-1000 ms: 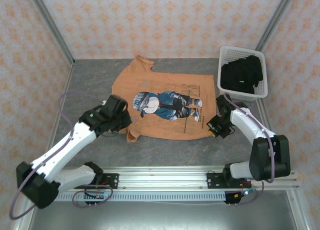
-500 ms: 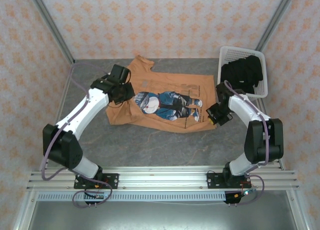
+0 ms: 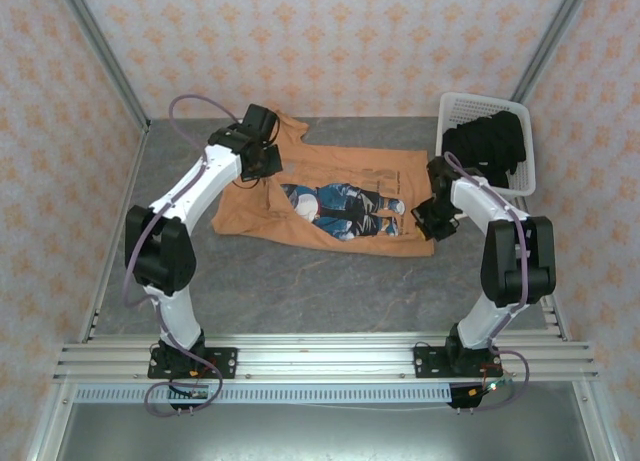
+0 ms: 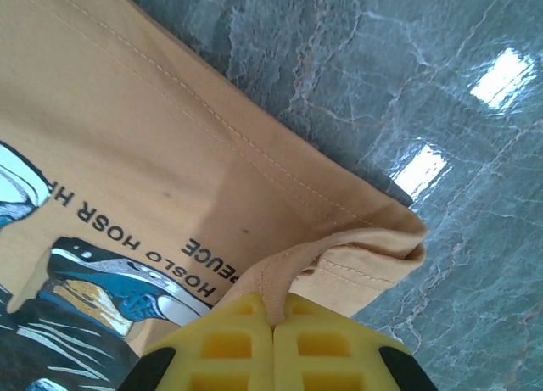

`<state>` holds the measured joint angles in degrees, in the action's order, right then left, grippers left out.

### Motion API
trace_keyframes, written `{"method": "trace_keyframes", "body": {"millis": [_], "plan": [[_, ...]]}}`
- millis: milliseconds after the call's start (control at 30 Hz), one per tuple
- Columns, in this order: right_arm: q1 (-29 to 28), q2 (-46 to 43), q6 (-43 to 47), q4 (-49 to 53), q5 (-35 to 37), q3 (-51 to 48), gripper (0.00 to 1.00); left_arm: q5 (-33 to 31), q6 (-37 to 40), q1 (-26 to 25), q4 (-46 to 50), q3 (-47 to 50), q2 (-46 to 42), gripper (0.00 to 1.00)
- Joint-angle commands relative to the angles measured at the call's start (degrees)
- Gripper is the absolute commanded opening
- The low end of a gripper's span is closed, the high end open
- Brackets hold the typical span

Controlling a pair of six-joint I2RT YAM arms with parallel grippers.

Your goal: Fold and stack the t-shirts

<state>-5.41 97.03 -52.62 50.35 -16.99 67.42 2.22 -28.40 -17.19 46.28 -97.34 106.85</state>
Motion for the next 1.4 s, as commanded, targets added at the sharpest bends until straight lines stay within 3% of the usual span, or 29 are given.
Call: {"method": "trace_keyframes", "body": {"millis": [0, 267, 1367], "plan": [[0.5, -0.1, -2.5, 1.9, 5.0, 2.4, 0.00, -5.4, 2.6, 1.0, 4.0, -3.4, 1.2, 0.00], [0.5, -0.4, -3.3, 3.0, 7.2, 3.6, 0.00, -10.1, 3.1, 2.0, 7.6, -6.6, 2.2, 0.00], [0.6, 11.6, -1.7, 0.1, 10.3, 15.3, 0.00, -9.5, 1.4, 5.5, 9.8, -19.3, 15.0, 0.00]]}}
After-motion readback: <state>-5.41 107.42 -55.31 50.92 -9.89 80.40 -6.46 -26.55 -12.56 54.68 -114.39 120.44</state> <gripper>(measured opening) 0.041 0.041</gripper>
